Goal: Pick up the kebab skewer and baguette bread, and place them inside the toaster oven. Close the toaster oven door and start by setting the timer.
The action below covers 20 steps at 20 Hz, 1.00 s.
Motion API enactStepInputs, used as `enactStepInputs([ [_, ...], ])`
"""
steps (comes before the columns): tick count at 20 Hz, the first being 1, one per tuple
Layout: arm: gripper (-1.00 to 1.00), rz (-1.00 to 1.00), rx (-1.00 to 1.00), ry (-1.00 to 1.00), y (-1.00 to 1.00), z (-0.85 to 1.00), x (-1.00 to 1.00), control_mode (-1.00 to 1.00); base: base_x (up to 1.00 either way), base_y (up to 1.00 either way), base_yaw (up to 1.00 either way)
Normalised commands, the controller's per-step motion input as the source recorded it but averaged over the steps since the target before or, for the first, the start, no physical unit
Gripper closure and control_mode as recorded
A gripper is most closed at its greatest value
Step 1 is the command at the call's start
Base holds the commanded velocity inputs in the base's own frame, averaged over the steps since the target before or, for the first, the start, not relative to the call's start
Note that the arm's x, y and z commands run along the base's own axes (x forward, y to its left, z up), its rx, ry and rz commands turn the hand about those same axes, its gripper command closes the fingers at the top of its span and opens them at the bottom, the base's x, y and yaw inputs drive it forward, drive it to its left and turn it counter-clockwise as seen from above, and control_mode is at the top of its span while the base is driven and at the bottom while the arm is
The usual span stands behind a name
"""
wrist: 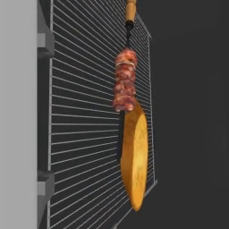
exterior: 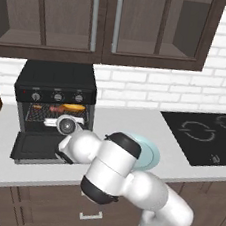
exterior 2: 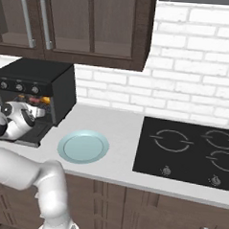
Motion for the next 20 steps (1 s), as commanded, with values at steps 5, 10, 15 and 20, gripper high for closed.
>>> enactStepInputs([
  [5,-1.0,0.0,0.0,0.0,0.0,0.0,0.18,-1.0,0.0,0.0,0.0],
  [10,-1.0,0.0,0.0,0.0,0.0,0.0,0.18,-1.0,0.0,0.0,0.0],
  [15,-1.0,0.0,0.0,0.0,0.0,0.0,0.04,-1.0,0.0,0.0,0.0],
  [20,-1.0,0.0,0.0,0.0,0.0,0.08,-0.25,-1.0,0.0,0.0,0.0],
])
